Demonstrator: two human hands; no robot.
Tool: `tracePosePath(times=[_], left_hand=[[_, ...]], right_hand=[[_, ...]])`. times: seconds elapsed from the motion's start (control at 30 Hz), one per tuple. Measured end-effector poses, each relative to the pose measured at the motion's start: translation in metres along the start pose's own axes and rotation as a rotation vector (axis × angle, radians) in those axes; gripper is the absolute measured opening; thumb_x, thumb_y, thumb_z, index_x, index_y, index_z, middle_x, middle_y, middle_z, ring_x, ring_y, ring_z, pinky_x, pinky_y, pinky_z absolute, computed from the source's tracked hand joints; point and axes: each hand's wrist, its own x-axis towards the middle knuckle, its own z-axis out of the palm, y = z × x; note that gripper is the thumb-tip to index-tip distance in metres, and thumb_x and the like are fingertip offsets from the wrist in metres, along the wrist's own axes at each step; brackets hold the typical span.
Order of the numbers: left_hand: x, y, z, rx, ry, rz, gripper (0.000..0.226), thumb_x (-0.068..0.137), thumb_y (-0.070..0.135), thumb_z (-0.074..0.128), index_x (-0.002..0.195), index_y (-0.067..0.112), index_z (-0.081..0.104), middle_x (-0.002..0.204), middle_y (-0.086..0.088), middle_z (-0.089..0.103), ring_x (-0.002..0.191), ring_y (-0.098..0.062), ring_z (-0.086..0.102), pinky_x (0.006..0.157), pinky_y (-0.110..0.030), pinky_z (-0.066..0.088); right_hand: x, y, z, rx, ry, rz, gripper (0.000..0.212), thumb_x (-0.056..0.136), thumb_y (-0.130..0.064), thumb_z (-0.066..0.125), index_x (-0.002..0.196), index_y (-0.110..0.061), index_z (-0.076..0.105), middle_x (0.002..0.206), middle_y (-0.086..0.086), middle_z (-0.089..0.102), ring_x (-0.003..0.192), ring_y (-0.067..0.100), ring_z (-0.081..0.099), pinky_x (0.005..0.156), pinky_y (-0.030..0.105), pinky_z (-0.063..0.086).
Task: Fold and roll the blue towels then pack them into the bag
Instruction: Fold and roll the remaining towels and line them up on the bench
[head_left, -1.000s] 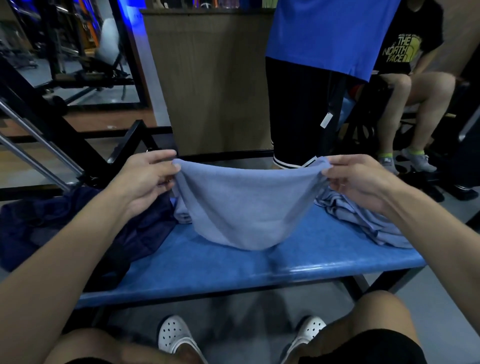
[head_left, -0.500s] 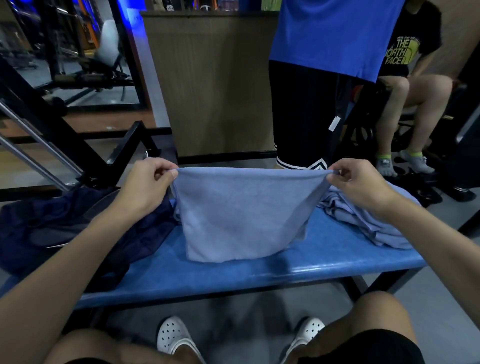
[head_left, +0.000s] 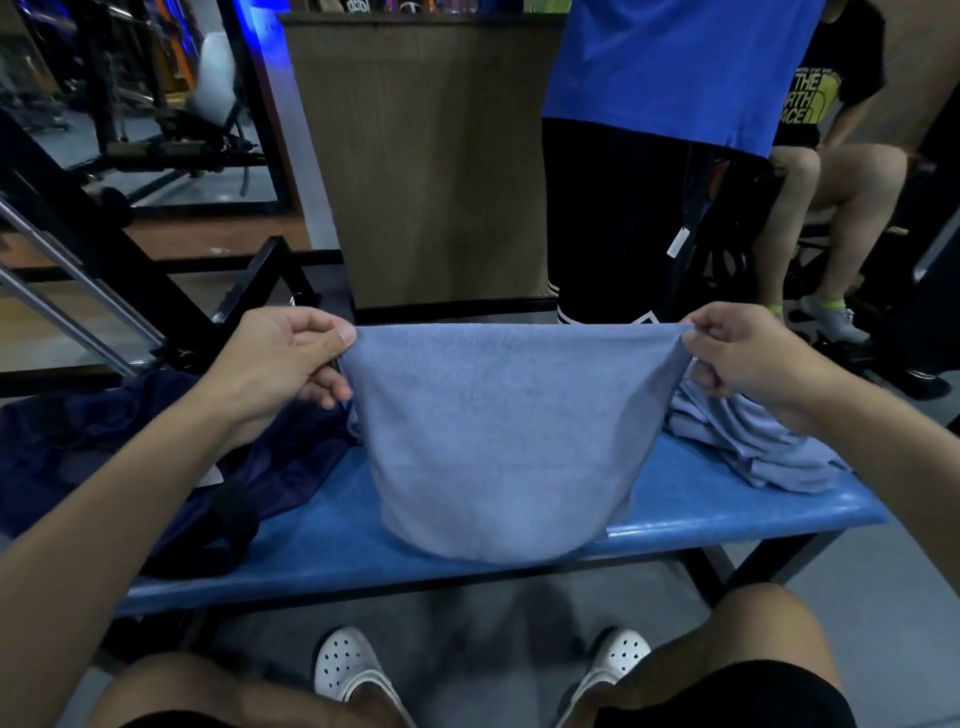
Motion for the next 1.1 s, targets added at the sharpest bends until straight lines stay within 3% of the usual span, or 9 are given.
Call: tracePosePath(times=[0.13,0.27,0.47,0.6,0.73,0.87,0.93,1.0,1.1], left_hand=[[0.008,-0.008,0.007,-0.065,0.024,0.013,0.012,0.098,0.011,0.059,0.098,0.0,0.063,0.082,-0.022,0.069,0.07,-0.027,0.074,0.066,-0.029,0.063],[0.013,-0.01,0.01,-0.124,0.119,0.122,0.008,0.098,0.008,0.058,0.098,0.002,0.063,0.081,-0.016,0.072,0.075,-0.024,0.074,0.072,-0.027,0.061],[-0.002,-0.036,0.005,-0.07,0.058,0.075,0.009,0.098,0.007,0.058,0.093,0.004,0.065,0.073,-0.013,0.071,0.066,-0.021,0.072,0.065,-0.025,0.061],[-0.022,-0.097,0.014,0.042,-0.083,-0.13,0.019,0.1,0.001,0.051,0.085,-0.004,0.063,0.075,-0.024,0.064,0.053,-0.021,0.069,0.051,-0.024,0.057],[-0.039,-0.154,0.025,0.231,-0.271,-0.293,0.027,0.1,-0.003,0.049,0.076,0.001,0.062,0.062,-0.015,0.064,0.046,-0.019,0.067,0.042,-0.021,0.051],[-0.038,-0.178,0.029,0.439,-0.455,-0.352,0.023,0.098,0.003,0.05,0.08,0.002,0.064,0.067,-0.005,0.066,0.049,-0.023,0.066,0.043,-0.025,0.05],[-0.03,-0.184,0.028,0.569,-0.506,-0.283,0.025,0.097,0.018,0.055,0.08,0.003,0.065,0.067,-0.005,0.068,0.051,-0.025,0.063,0.048,-0.027,0.05],[-0.022,-0.189,0.029,0.728,-0.461,-0.119,0.041,0.087,0.047,0.053,0.078,0.01,0.066,0.071,-0.003,0.068,0.065,-0.025,0.064,0.063,-0.035,0.054],[-0.01,-0.199,0.046,0.703,-0.419,-0.005,0.047,0.085,0.051,0.046,0.099,0.014,0.072,0.106,0.001,0.069,0.098,-0.019,0.065,0.092,-0.035,0.049]], right_hand=[[0.007,0.001,0.012,0.106,0.018,0.005,0.015,0.103,-0.009,0.043,0.1,-0.002,0.056,0.086,0.021,0.059,0.061,0.018,0.069,0.057,0.029,0.059],[0.01,-0.001,0.018,0.15,0.107,-0.084,0.018,0.104,-0.012,0.042,0.091,-0.017,0.055,0.092,0.014,0.066,0.081,0.023,0.072,0.075,0.036,0.059],[-0.002,0.018,0.032,0.162,0.093,-0.078,0.021,0.099,-0.002,0.047,0.083,-0.011,0.056,0.073,0.016,0.063,0.063,0.025,0.061,0.062,0.036,0.049],[-0.021,0.068,0.059,-0.073,-0.132,0.035,0.017,0.092,0.0,0.053,0.08,-0.009,0.061,0.064,0.011,0.064,0.045,0.011,0.042,0.044,0.024,0.034],[-0.041,0.116,0.086,-0.177,-0.325,0.12,0.024,0.086,0.007,0.058,0.072,-0.012,0.064,0.059,0.002,0.059,0.052,0.011,0.047,0.051,0.025,0.038],[-0.046,0.135,0.098,-0.248,-0.433,0.159,0.023,0.087,0.004,0.059,0.073,-0.012,0.067,0.06,-0.004,0.059,0.053,0.002,0.049,0.055,0.017,0.039],[-0.043,0.138,0.103,-0.273,-0.48,0.182,0.023,0.087,0.004,0.056,0.076,-0.01,0.07,0.067,-0.002,0.065,0.053,-0.003,0.052,0.056,0.013,0.04],[-0.037,0.142,0.112,-0.275,-0.485,0.19,0.023,0.088,0.003,0.054,0.083,-0.012,0.071,0.085,0.004,0.071,0.072,0.002,0.062,0.067,0.012,0.046],[-0.025,0.145,0.134,-0.29,-0.457,0.135,0.025,0.089,-0.004,0.057,0.106,-0.016,0.07,0.111,-0.002,0.068,0.106,0.015,0.061,0.091,0.022,0.044]])
